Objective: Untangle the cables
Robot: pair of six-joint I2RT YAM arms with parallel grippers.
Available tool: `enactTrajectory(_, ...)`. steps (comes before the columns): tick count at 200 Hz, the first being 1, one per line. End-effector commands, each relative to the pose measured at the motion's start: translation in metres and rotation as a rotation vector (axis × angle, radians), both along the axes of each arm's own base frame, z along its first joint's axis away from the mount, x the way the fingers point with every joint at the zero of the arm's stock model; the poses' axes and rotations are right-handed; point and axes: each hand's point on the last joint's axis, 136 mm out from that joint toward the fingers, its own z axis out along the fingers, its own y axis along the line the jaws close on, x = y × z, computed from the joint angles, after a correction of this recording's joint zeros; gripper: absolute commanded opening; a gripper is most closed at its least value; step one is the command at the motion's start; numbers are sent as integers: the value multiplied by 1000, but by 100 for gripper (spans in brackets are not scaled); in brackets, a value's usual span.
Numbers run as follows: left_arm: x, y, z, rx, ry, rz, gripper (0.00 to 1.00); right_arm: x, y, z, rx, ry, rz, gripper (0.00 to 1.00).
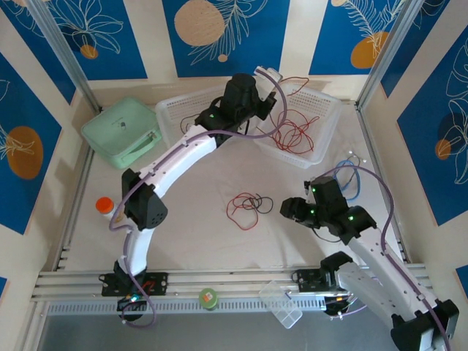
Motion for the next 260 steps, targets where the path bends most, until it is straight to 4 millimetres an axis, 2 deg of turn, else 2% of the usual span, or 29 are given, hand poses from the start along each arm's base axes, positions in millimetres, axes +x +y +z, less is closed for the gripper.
enactTrajectory(1, 11, -16, 24, -150, -88, -8, 0, -4, 1, -6, -7, 13, -21, 51)
enactTrajectory(57, 49, -45, -32, -235, -73, 27, 1, -13, 2, -14, -23, 37, -16, 51)
enactTrajectory(99, 76, -59, -97, -187, 1, 80, 2, -14, 0, -16, -32, 42, -20, 52)
enactTrajectory(153, 77, -62, -176, -55, 164, 92, 4, -11, 3, -13, -25, 27, -16, 52)
enactTrajectory(173, 70, -66, -197, -5, 220, 56, 7, -10, 4, -12, -20, 23, -12, 52)
enactTrajectory(189, 65, -68, -212, 37, 248, 29, 13, -10, 5, -11, -16, 22, -8, 52)
enactTrajectory(205, 60, -68, -220, 72, 270, 9, 20, -11, 5, -11, -14, 25, -7, 52)
enactTrajectory(223, 54, -69, -217, 90, 286, -18, 29, -11, 6, -12, -11, 30, -9, 52)
enactTrajectory(249, 41, -73, -190, 93, 268, -65, 45, -11, 9, -15, -12, 55, -7, 52)
enactTrajectory(260, 34, -74, -171, 87, 251, -84, 52, -11, 11, -18, -21, 74, -6, 53)
